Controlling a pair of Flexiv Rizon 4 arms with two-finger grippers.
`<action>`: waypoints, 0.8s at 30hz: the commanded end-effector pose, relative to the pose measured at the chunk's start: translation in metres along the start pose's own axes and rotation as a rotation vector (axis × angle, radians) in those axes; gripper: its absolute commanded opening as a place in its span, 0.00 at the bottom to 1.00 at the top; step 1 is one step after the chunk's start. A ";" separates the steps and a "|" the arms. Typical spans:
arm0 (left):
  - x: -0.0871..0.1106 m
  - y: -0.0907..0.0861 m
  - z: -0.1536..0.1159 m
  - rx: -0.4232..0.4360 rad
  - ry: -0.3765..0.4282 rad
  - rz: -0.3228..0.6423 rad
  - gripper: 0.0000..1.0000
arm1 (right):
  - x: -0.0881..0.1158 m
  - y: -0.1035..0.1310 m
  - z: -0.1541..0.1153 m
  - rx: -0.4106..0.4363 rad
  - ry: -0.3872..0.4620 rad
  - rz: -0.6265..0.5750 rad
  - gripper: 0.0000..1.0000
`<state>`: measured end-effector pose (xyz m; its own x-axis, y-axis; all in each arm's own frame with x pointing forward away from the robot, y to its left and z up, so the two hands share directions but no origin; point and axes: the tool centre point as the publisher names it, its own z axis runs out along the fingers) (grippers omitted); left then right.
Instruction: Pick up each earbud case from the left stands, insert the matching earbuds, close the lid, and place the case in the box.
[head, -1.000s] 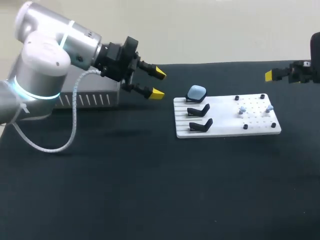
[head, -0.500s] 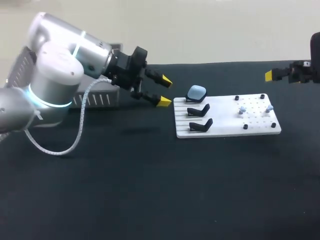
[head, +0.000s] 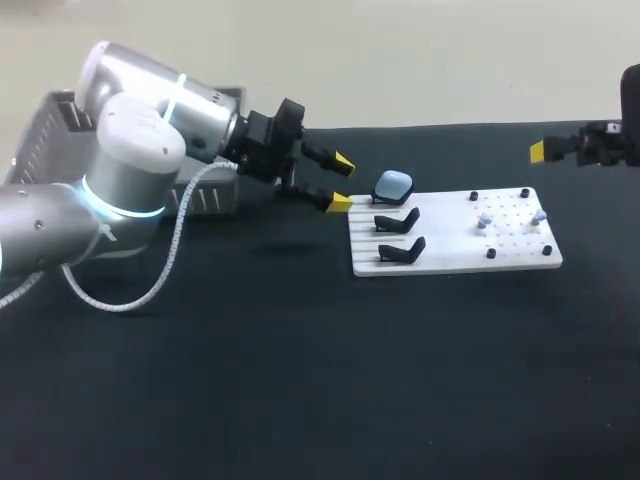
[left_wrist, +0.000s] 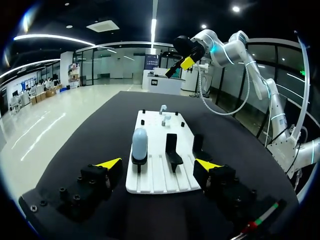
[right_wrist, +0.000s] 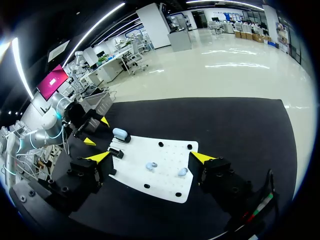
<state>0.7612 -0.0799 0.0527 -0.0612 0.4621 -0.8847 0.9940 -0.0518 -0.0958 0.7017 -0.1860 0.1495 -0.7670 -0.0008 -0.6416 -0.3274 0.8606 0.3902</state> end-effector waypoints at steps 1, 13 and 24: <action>0.003 0.014 0.006 0.027 -0.003 0.002 1.00 | 0.000 0.000 0.000 0.001 0.000 -0.001 1.00; 0.003 0.022 0.017 0.047 -0.005 0.008 0.92 | 0.000 0.000 0.000 0.001 0.000 -0.001 1.00; 0.002 0.021 0.026 0.055 -0.010 0.009 0.83 | 0.000 0.000 0.000 0.001 0.000 -0.001 1.00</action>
<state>0.7768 -0.1007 0.0401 -0.0530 0.4537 -0.8896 0.9886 -0.1017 -0.1108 0.7017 -0.1860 0.1495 -0.7670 -0.0008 -0.6416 -0.3273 0.8606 0.3902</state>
